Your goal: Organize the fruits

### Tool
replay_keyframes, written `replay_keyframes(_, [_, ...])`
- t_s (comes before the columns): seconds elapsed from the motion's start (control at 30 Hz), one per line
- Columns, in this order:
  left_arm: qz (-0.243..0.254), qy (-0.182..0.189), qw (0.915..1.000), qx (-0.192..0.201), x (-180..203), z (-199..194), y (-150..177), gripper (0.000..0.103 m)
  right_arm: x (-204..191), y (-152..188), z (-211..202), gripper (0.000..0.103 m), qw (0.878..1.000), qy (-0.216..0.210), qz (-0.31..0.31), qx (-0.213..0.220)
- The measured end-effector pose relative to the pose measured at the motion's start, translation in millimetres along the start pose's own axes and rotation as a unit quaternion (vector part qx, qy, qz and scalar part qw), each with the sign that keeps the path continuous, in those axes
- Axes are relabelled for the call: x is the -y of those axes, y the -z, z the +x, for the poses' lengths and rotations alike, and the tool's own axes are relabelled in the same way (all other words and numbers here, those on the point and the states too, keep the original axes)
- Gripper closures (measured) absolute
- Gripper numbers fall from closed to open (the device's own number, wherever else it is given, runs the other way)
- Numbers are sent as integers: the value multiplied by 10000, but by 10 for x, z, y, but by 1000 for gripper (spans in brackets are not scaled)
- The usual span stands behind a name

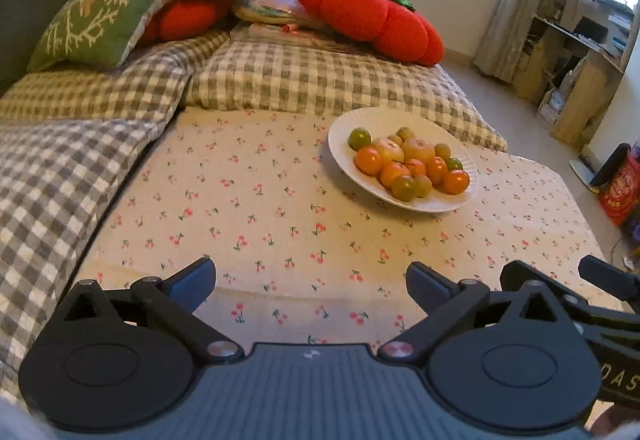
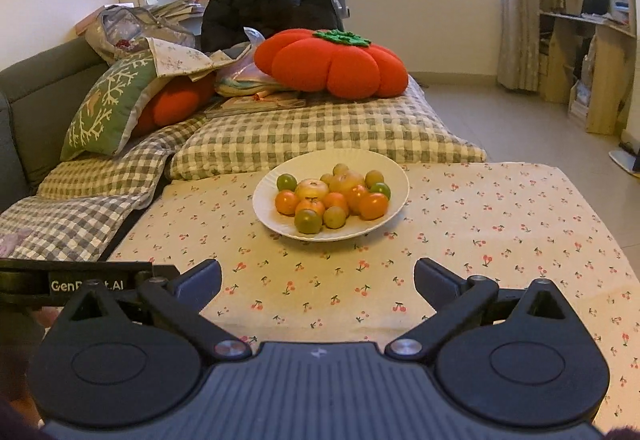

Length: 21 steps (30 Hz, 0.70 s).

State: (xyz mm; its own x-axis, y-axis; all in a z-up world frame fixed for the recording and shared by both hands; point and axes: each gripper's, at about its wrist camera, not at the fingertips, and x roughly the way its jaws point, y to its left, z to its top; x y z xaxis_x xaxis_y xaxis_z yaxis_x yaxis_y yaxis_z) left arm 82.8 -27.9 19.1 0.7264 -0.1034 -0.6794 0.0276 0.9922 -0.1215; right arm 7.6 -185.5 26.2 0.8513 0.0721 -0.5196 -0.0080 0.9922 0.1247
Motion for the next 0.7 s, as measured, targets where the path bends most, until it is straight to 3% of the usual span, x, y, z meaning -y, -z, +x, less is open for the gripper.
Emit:
replay_keyframes(0.27, [141, -209, 9996, 159, -5, -28, 56, 9, -77, 30, 36, 0, 10000, -7, -80, 33])
replay_keyframes(0.7, [4, -128, 9998, 129, -85, 42, 44, 9, -122, 86, 83, 0, 9999, -71, -146, -37])
